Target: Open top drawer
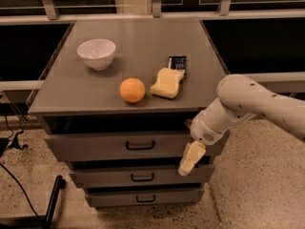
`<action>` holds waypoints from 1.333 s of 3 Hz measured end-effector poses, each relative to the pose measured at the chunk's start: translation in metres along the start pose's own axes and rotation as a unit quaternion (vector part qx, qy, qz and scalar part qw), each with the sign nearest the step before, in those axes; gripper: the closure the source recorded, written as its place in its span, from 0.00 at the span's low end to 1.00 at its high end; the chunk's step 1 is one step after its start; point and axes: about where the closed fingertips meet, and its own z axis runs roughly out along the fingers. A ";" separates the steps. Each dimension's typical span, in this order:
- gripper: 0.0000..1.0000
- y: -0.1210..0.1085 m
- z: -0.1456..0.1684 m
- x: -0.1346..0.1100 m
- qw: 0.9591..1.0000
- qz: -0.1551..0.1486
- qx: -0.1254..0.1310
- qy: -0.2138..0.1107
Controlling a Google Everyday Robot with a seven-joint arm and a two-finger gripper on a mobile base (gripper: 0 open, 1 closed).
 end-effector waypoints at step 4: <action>0.00 0.085 -0.049 0.000 0.997 0.040 -0.055 -0.034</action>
Offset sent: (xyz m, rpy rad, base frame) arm -0.0876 -0.0098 0.0635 0.1105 0.1159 -0.0363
